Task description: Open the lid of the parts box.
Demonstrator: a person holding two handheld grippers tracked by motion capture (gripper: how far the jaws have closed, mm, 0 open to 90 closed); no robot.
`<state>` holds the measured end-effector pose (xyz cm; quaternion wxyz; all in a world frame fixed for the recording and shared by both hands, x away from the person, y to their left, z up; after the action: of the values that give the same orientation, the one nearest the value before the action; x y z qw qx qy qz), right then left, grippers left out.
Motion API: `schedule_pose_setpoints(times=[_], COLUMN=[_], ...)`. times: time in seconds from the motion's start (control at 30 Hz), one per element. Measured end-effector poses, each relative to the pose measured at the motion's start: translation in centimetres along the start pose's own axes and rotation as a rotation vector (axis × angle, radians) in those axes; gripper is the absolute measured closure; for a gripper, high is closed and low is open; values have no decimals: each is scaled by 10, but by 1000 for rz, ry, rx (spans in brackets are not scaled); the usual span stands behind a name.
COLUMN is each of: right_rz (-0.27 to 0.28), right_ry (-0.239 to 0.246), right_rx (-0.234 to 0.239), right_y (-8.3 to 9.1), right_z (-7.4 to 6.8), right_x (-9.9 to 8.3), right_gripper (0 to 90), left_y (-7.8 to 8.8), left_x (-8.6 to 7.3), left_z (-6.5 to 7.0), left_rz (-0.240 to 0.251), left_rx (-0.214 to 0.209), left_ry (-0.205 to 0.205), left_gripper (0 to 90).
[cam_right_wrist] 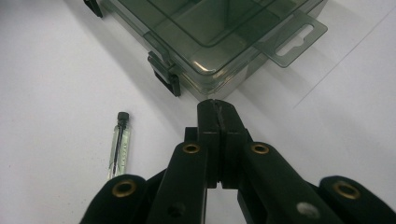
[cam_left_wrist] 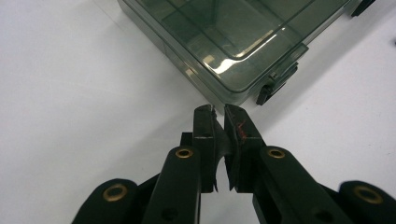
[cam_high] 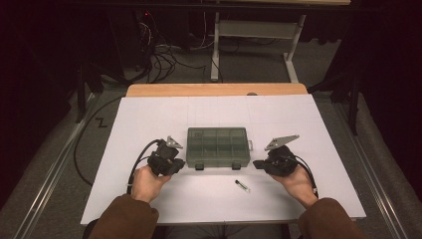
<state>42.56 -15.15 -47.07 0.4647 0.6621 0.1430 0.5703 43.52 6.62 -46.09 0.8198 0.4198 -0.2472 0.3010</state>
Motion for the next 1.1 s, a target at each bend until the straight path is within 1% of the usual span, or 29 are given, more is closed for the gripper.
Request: schedule_pose_setpoints(times=[0.13, 0.23, 0.37, 0.67, 0.83, 1.1], right_rz=[-7, -19, -22, -33, -38, -33], right_ry=[-2, 3, 10, 3, 0, 3], right_rx=[4, 10, 11, 13, 15, 14], right_y=[-1, -2, -4, -7, -8, -9], right_z=[-1, -1, 0, 0, 0, 0], right_x=[0, 1, 3, 3, 4, 5], right_gripper=[900, 900, 900, 900, 900, 900], left_y=[-1, -3, -4, -6, -6, -5], left_x=[-1, -3, -4, -6, -6, -4], left_z=[0, -1, 0, 0, 1, 3], left_rz=[-4, -16, -19, -24, -24, -19], left_rx=[4, 9, 11, 17, 14, 7], left_ry=[-3, -12, -17, -23, -20, -26], left_gripper=[836, 839, 840, 845, 847, 847])
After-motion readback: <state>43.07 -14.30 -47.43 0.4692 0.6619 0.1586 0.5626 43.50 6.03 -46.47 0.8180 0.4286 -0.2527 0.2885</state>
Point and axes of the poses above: each handheld gripper's, and its own axes: y roughly backward along the jaws, x roughly out of its top, z roughly to its right, the point moved 10 cm from there along -y, roughly forward along the jaws, and after that the axes turned 14 degrees about y, right-handed, at the moved point
